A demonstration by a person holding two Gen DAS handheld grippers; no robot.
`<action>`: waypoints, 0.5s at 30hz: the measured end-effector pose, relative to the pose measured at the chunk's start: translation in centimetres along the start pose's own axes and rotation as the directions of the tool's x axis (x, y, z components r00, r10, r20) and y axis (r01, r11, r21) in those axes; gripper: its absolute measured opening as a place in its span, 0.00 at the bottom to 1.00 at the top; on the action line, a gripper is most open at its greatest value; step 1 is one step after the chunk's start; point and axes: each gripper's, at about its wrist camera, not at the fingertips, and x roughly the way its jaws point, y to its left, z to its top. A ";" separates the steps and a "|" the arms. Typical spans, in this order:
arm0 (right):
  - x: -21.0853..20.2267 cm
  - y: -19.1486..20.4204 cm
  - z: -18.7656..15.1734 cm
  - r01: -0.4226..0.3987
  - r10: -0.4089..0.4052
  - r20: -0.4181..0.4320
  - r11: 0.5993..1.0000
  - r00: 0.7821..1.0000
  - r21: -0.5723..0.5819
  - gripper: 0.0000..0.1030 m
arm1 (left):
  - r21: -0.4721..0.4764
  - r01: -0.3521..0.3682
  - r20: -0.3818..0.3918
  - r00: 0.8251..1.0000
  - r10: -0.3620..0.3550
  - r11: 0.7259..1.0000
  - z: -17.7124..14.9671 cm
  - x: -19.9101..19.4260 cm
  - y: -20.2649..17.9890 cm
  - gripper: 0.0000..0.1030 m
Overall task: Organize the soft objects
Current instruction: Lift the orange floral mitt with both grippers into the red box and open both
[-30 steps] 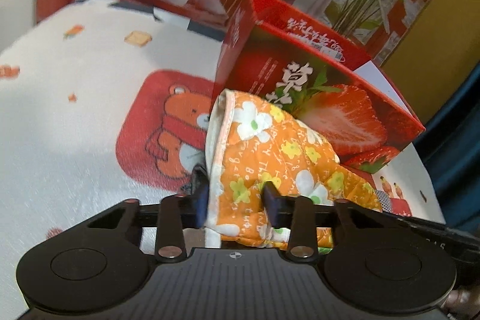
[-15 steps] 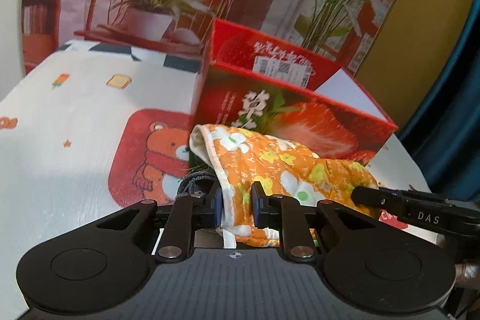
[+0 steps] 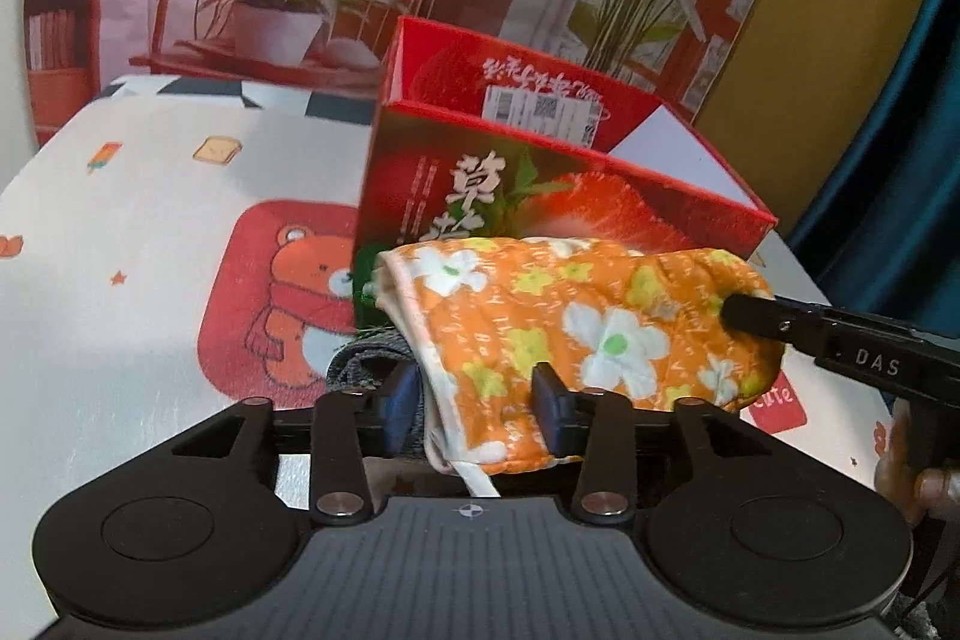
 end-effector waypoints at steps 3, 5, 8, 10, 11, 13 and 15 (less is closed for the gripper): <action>0.0 -0.8 -0.4 0.024 -0.024 -0.012 1.000 1.000 0.011 0.11 | -0.006 0.006 -0.011 1.000 -0.006 1.000 -0.1 0.2 0.3 0.48; 0.1 -1.3 -0.9 0.039 -0.038 -0.026 0.999 0.999 0.017 0.11 | 0.000 0.004 -0.017 1.000 -0.004 1.000 -0.2 0.2 0.1 0.48; 0.5 -2.0 -1.7 0.062 -0.061 -0.054 0.998 0.997 0.029 0.11 | 0.007 0.005 -0.016 1.000 -0.005 1.000 -0.2 0.2 -0.1 0.48; 0.7 -2.4 -2.3 0.071 -0.068 -0.072 0.997 0.995 0.039 0.11 | 0.008 0.009 -0.020 1.000 -0.009 1.000 -0.1 0.2 -0.2 0.48; 0.8 -2.6 -2.6 0.072 -0.068 -0.080 0.996 0.994 0.045 0.11 | 0.007 0.012 -0.026 1.000 -0.012 1.000 -0.1 0.4 -0.3 0.48; 1.0 -2.7 -3.0 0.074 -0.069 -0.091 0.996 0.993 0.048 0.11 | -0.011 0.036 -0.045 0.998 -0.036 0.999 -0.1 0.9 -0.2 0.48; 1.2 -2.7 -3.3 0.075 -0.071 -0.096 0.996 0.993 0.045 0.11 | -0.048 0.063 -0.072 0.995 -0.067 0.997 -0.1 1.8 0.2 0.46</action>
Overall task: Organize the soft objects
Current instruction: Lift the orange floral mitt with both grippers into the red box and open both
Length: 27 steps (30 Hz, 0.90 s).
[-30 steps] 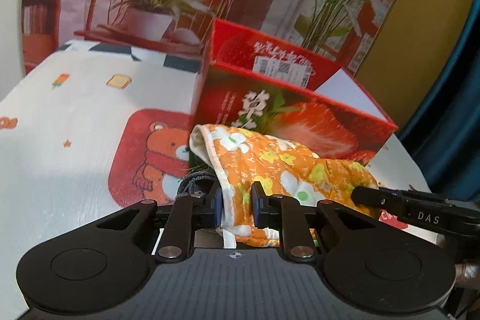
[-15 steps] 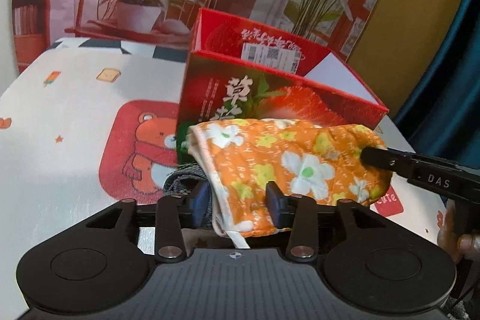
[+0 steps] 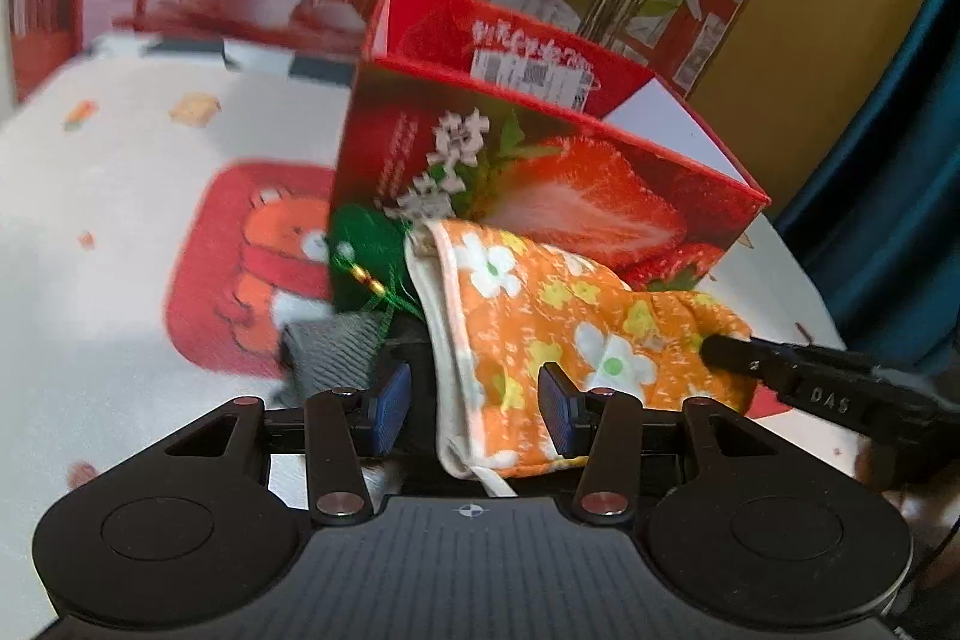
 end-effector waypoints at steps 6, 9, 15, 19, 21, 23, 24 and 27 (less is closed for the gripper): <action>0.4 -0.3 -0.4 0.000 0.000 -0.013 1.000 1.000 0.009 0.11 | -0.066 0.013 -0.043 0.999 -0.016 0.998 0.1 2.2 0.8 0.45; 0.5 -0.4 -0.5 -0.001 0.001 -0.019 1.000 1.000 0.017 0.11 | -0.083 0.031 -0.035 0.999 -0.034 0.996 0.6 2.6 1.0 0.38; 0.7 -0.4 -0.6 -0.004 0.004 -0.023 1.000 1.000 0.016 0.11 | -0.061 0.029 -0.035 0.999 -0.031 0.998 1.5 3.7 0.8 0.36; 0.7 -0.5 -0.6 -0.010 0.010 -0.025 1.000 1.000 0.025 0.11 | -0.030 0.015 -0.032 0.999 -0.016 0.999 1.7 3.8 0.3 0.15; 0.6 -0.5 -0.5 -0.017 0.017 -0.021 0.999 1.000 0.032 0.11 | 0.000 0.020 -0.013 1.000 -0.020 1.000 1.8 3.3 -0.2 0.10; 0.3 -0.5 -0.2 -0.029 0.029 -0.008 0.999 1.000 0.034 0.11 | 0.046 0.008 0.007 1.000 -0.008 0.999 1.9 2.5 -0.9 0.10; 0.1 -0.5 -0.1 -0.038 0.038 -0.001 0.999 0.999 0.034 0.11 | 0.073 -0.003 0.022 1.000 0.002 0.997 2.0 1.9 -1.3 0.10; -0.7 -0.3 0.6 -0.067 0.066 0.034 0.997 0.997 0.028 0.11 | 0.110 -0.017 0.063 0.998 0.010 0.994 2.5 0.1 -2.0 0.10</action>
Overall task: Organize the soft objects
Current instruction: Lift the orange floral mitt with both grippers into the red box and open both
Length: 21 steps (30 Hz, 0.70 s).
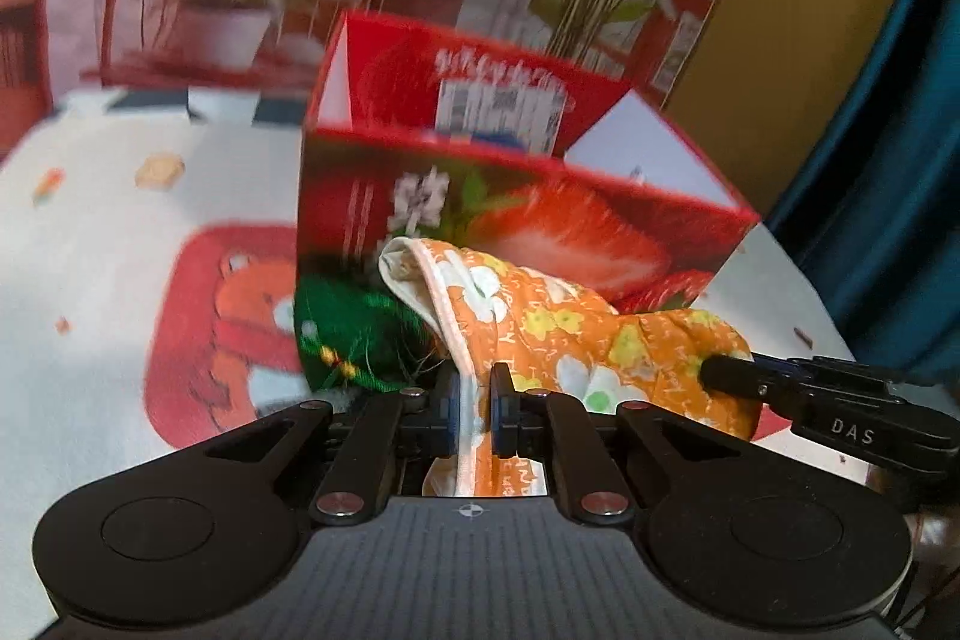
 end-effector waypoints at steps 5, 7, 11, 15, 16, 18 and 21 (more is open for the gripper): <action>-1.8 0.7 1.7 -0.045 0.046 0.079 0.999 0.996 -0.012 0.11 | 0.032 0.020 0.092 0.995 -0.023 0.999 1.6 -3.2 -1.0 0.10; -2.4 0.8 2.5 -0.055 0.057 0.107 0.998 0.993 -0.015 0.11 | 0.047 0.021 0.128 0.991 -0.027 0.999 2.2 -4.0 -1.6 0.10; -3.6 1.4 4.3 -0.065 0.071 0.165 0.997 0.984 -0.040 0.11 | 0.086 0.010 0.191 0.981 -0.026 0.996 3.8 -5.1 -2.5 0.10; -4.2 1.3 6.7 -0.097 0.101 0.203 0.995 0.974 -0.026 0.11 | 0.121 -0.019 0.232 0.973 -0.010 0.993 5.9 -5.0 -3.2 0.10; -4.2 1.2 7.3 -0.100 0.103 0.209 0.995 0.972 -0.027 0.11 | 0.132 -0.026 0.248 0.969 -0.007 0.991 6.6 -5.0 -3.5 0.10; -4.1 1.4 8.7 -0.089 0.099 0.229 0.995 0.968 -0.053 0.11 | 0.156 -0.049 0.282 0.959 0.003 0.987 7.8 -4.8 -3.8 0.10; -3.6 1.6 11.2 -0.067 0.089 0.258 0.994 0.962 -0.092 0.11 | 0.212 -0.090 0.326 0.945 0.016 0.973 10.1 -3.6 -4.7 0.10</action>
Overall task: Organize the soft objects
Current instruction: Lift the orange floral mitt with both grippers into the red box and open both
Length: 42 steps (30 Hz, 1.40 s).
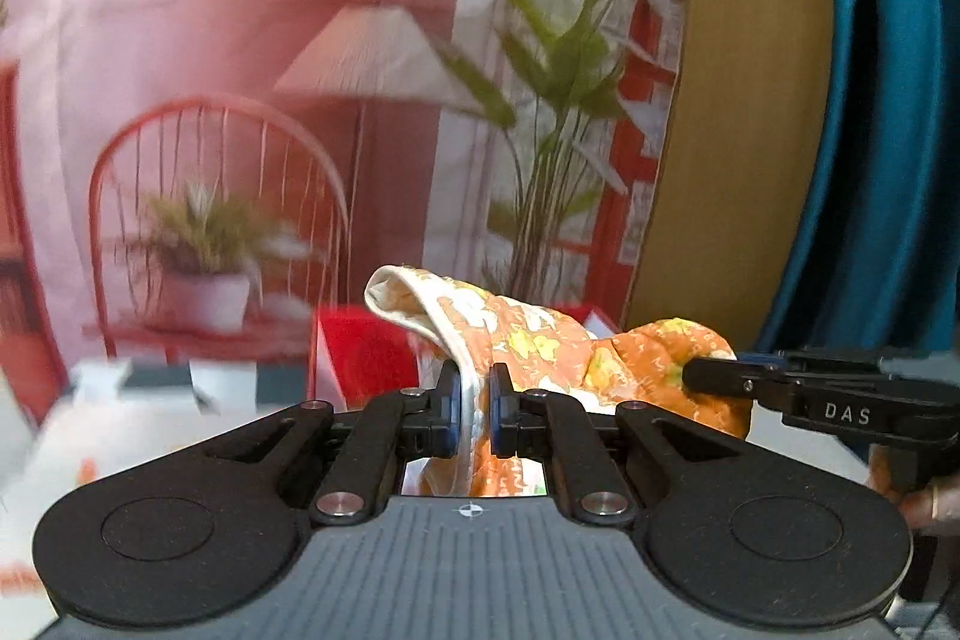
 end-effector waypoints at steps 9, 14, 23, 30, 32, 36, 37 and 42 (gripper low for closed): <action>7.1 -2.1 4.2 0.098 -0.097 0.012 0.992 0.995 -0.074 0.11 | 0.075 -0.070 -0.057 0.996 0.074 0.995 3.6 9.0 0.1 0.10; 11.3 -3.4 3.7 0.116 -0.119 -0.067 0.992 0.991 -0.053 0.11 | 0.042 -0.057 -0.223 0.973 0.065 0.997 2.8 14.5 1.5 0.10; 17.3 -4.7 0.4 0.114 -0.106 -0.261 0.993 0.960 0.015 0.11 | 0.018 -0.034 -0.421 0.906 0.038 0.999 -0.2 19.7 3.5 0.10; 19.0 -4.6 -0.7 0.115 -0.096 -0.358 0.993 0.929 0.032 0.11 | -0.002 0.021 -0.515 0.857 -0.020 1.000 -1.6 20.7 3.2 0.10; 19.3 -4.7 -0.8 0.120 -0.093 -0.379 0.992 0.921 0.047 0.11 | 0.004 0.029 -0.524 0.851 -0.022 1.000 -1.8 20.8 2.9 0.10; 19.5 -4.7 -1.2 0.146 -0.117 -0.404 0.988 0.907 0.042 0.11 | 0.015 0.032 -0.513 0.858 -0.020 0.999 -1.6 20.5 2.8 0.11; 19.5 -4.8 -1.1 0.155 -0.126 -0.405 0.987 0.906 0.038 0.12 | 0.021 0.036 -0.507 0.862 -0.020 0.999 -1.5 20.4 2.7 0.14; 18.5 -4.3 -0.8 0.216 -0.221 -0.371 0.975 0.902 -0.056 0.25 | 0.072 0.021 -0.442 0.897 0.013 0.997 -0.4 18.8 2.4 0.63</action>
